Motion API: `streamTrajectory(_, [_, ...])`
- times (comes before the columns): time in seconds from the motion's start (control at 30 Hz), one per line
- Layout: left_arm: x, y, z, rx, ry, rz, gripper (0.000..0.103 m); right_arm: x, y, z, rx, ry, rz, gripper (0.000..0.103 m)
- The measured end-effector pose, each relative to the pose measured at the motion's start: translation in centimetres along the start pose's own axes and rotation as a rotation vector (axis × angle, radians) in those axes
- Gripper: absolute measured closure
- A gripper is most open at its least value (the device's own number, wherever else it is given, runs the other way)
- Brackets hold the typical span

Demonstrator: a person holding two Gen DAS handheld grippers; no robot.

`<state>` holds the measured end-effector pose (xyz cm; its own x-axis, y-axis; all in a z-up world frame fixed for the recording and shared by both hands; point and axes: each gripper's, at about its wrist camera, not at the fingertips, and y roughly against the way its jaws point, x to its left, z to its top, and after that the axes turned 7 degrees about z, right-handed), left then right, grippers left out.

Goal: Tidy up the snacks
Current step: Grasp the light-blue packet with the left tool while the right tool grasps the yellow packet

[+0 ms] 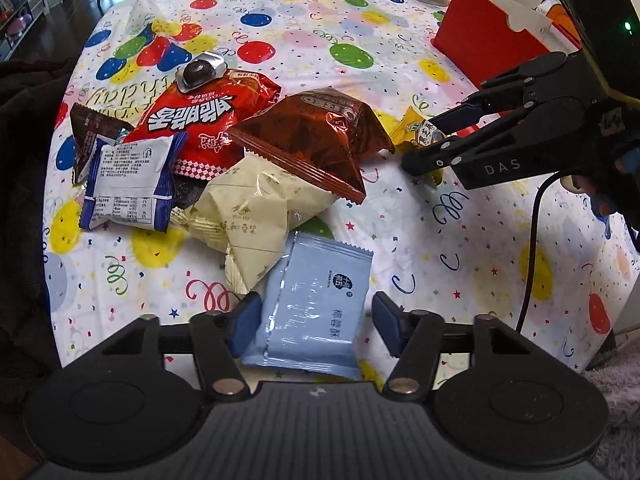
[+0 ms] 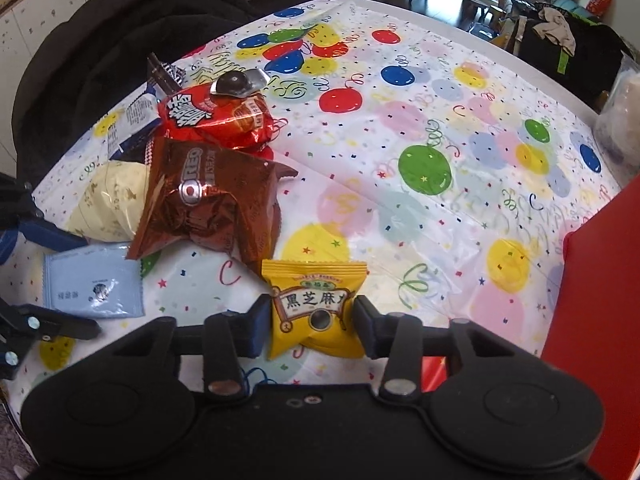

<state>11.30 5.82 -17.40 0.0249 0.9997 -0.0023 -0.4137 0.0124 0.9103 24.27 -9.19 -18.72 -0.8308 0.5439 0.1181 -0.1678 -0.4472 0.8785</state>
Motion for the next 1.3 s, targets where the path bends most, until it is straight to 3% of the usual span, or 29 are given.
streamTrajectory(0.37, [-0.9,0.1,-0.1,-0.004,-0.022,0.037,0.055,0.1,1.3,-1.0,-0.05,-0.104,-0.024,0.069])
streamTrajectory(0.7, [-0.5,0.9,-0.3,-0.013,0.042,-0.018,0.056,0.2,3.9,-3.1,-0.09,-0.231,-0.059,0.07])
streamTrajectory(1.0, [-2.1,3.5,0.0,-0.088,-0.006,-0.056,0.055,0.9,8.3,-4.6,-0.164,-0.312,-0.107,0.07])
streamTrajectory(1.3, [-3.9,6.8,2.7,-0.198,-0.013,-0.064,0.055,-0.2,14.4,-5.6,-0.288,-0.378,-0.167,0.07])
